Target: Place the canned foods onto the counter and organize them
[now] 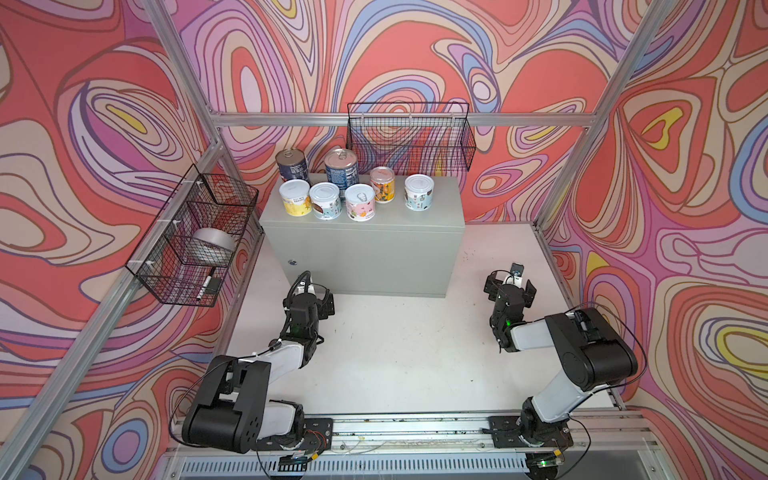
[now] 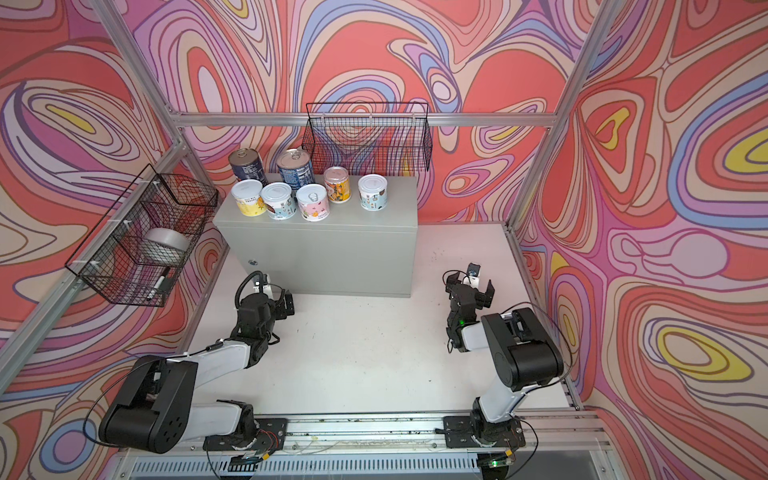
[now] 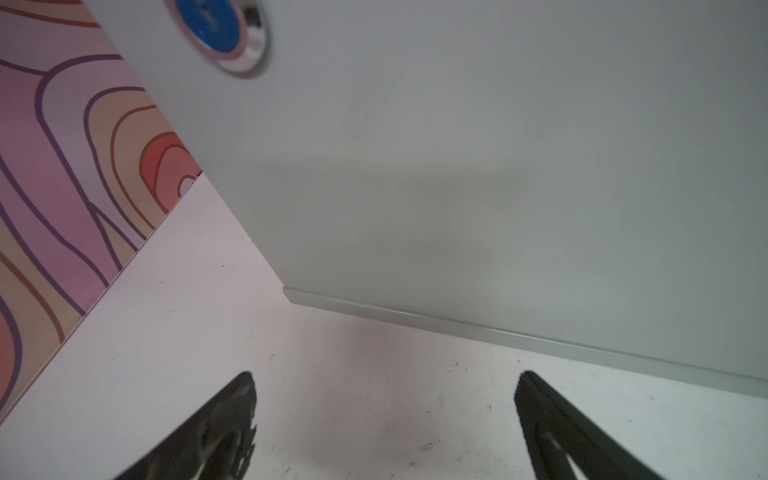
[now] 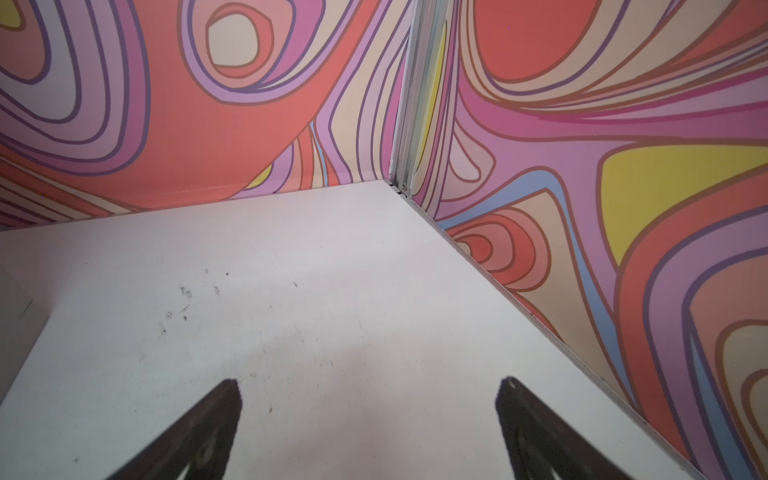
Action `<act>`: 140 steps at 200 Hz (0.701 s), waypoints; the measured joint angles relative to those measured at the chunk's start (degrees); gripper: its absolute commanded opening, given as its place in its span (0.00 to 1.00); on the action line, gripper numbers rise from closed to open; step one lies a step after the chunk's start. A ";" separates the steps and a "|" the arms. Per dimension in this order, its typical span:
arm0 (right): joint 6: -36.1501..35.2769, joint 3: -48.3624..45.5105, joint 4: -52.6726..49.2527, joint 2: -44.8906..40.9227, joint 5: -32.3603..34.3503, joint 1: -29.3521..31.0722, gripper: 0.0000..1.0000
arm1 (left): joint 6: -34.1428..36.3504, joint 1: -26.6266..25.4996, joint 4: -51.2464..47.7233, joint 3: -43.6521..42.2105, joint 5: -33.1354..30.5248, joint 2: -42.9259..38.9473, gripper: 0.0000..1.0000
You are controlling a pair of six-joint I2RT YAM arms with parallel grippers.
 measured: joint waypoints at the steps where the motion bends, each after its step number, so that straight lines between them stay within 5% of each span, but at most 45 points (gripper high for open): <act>1: 0.02 0.00 -0.04 0.00 -0.07 -0.02 0.98 | 0.00 0.00 -0.04 0.04 0.04 0.00 1.00; 55: 1.01 0.00 -1.66 0.00 -2.32 -1.03 0.98 | 2.21 0.35 1.88 -2.43 -3.39 -6.36 1.00; 97: 1.73 2.89 -6.01 0.00 -6.10 -2.71 0.99 | 4.98 2.19 10.25 -2.99 -3.78 6.69 1.00; 140: 3.34 3.43 -8.37 0.00 -14.67 -7.63 0.99 | 4.98 4.35 13.81 -1.99 -0.70 10.21 1.00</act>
